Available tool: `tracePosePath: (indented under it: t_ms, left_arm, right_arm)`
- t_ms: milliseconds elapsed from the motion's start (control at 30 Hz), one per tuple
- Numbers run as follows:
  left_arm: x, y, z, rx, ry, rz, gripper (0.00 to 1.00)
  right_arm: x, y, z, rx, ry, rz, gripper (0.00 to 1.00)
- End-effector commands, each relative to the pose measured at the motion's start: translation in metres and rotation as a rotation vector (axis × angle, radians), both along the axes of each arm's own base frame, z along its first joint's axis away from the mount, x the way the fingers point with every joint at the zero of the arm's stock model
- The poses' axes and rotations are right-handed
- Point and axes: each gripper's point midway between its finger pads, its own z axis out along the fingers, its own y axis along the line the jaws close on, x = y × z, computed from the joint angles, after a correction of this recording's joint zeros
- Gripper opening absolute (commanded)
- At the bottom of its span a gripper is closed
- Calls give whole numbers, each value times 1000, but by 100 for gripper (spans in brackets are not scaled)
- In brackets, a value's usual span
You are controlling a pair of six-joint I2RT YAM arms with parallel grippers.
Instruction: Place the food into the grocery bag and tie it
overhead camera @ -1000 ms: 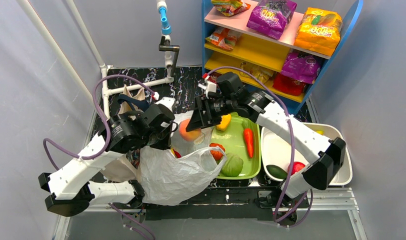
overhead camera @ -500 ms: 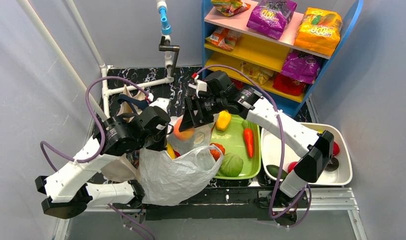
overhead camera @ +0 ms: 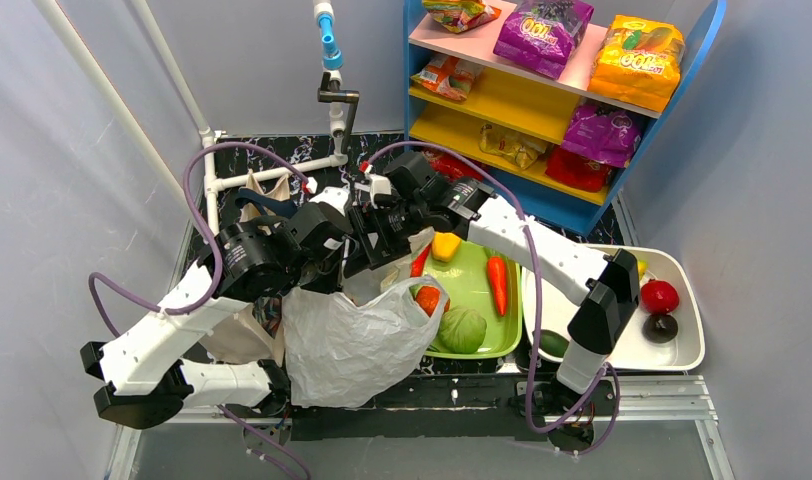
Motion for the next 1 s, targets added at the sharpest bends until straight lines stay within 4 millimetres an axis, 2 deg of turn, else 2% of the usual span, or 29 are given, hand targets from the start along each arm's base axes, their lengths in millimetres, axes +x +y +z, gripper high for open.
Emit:
tracePosePath:
  t_ms: [0,200,367,500,633,767,967]
  left_arm:
    - [2,4,8,6,-30,1,0]
    - [-4,12,0,10,-10,16,0]
    - [-9,19,-5,25,3,23,0]
    - [-11,23,-7,24,1,28,0]
    - [-11,24,-8,32,2,30,0]
    - [-10,25,-7,29,-4,35,0]
    - [-11,26,-8,23,-4,42,0]
  right_arm:
    - [-3,8,31,85,-50,40,87]
    - [-7,-2,51,113,-96,38,88]
    - [-5,-21,72,89,-193,22,89]
    - [10,-46,90,46,-314,-38,89]
    - [35,-78,101,-20,-479,-124,90]
    - [56,-106,94,-119,-632,-194,91]
    - [76,-132,58,-300,-752,-188,92]
